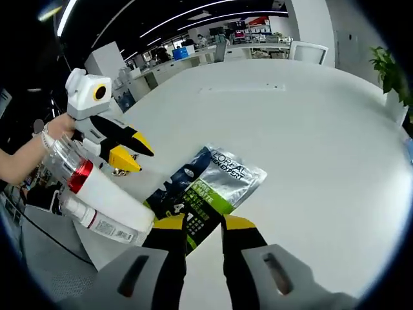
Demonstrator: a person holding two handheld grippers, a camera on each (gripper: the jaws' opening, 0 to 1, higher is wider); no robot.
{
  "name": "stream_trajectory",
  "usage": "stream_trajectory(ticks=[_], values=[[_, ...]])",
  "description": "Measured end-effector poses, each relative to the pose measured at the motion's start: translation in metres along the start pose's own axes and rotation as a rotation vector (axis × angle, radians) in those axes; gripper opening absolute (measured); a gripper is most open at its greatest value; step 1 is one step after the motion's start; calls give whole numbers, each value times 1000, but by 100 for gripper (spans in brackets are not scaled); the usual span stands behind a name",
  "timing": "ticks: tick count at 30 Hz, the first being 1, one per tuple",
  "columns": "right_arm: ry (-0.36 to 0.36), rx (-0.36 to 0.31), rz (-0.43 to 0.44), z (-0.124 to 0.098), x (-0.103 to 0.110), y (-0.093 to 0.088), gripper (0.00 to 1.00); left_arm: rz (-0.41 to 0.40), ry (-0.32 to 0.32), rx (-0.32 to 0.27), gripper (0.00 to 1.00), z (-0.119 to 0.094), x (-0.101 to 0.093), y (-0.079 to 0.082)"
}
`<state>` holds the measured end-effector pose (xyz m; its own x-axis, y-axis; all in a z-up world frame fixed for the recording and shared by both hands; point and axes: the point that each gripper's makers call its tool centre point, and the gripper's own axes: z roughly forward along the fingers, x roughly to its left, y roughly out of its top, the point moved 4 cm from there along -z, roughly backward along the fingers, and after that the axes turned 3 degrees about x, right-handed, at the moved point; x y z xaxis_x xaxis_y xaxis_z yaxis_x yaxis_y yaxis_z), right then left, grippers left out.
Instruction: Arrange the skincare products in the storage area until every visible bottle or jar stands upright without overlapping.
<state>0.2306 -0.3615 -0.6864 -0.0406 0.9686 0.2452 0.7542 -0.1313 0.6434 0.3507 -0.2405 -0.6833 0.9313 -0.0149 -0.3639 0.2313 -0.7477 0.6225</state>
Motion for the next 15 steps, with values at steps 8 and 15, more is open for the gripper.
stream_trajectory(ticks=[8,15], values=[[35,22,46,10,5,-13,22,-4,-24,46,20,12,-11,-7],[25,33,53,11,4,-17,22,-3,-17,72,20,20,-12,-8]])
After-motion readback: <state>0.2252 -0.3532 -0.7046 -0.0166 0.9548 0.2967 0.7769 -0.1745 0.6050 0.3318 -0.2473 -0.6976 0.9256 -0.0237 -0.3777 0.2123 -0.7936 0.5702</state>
